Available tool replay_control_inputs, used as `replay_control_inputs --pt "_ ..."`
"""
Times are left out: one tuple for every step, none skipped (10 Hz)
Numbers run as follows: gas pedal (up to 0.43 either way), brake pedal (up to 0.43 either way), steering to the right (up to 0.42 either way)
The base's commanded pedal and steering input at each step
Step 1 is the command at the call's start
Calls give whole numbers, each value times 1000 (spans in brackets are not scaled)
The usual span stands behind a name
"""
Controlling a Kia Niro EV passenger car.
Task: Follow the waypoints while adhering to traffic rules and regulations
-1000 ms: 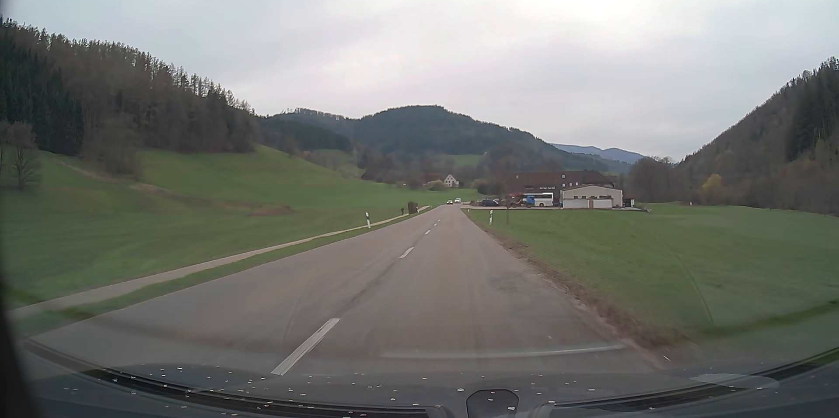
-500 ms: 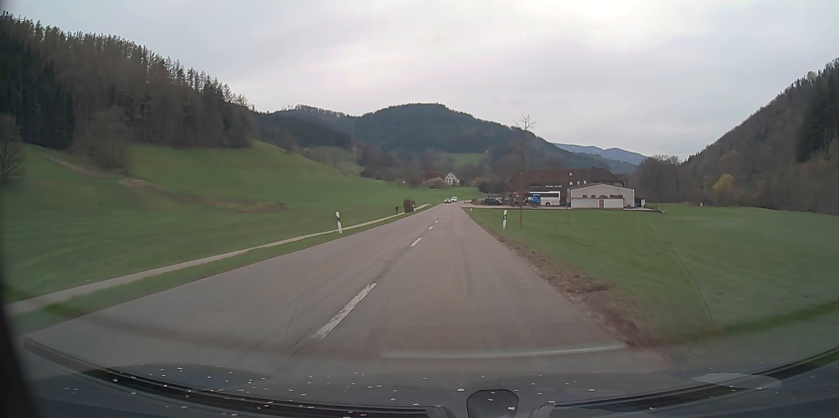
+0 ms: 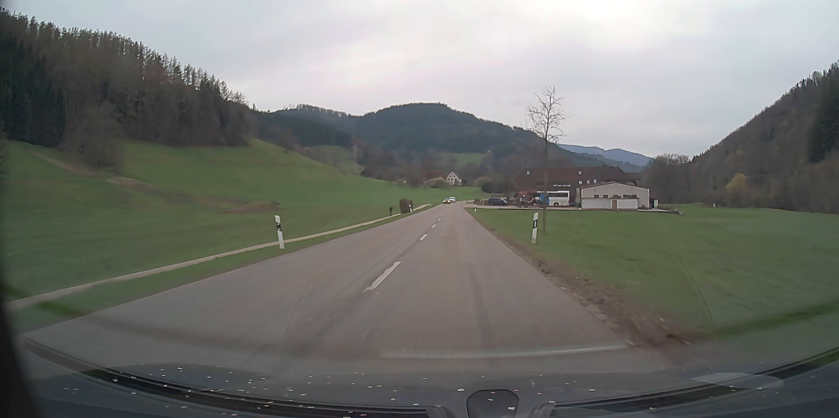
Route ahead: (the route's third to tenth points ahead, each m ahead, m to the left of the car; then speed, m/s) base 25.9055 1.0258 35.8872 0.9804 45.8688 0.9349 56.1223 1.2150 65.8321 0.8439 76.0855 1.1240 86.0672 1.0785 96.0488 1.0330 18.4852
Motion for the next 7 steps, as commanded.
replay_control_inputs --pt "130 0 -1" --pt "130 0 0" --pt "130 0 1" --pt "130 0 1" --pt "130 0 1" --pt "130 0 1" --pt "130 0 0"
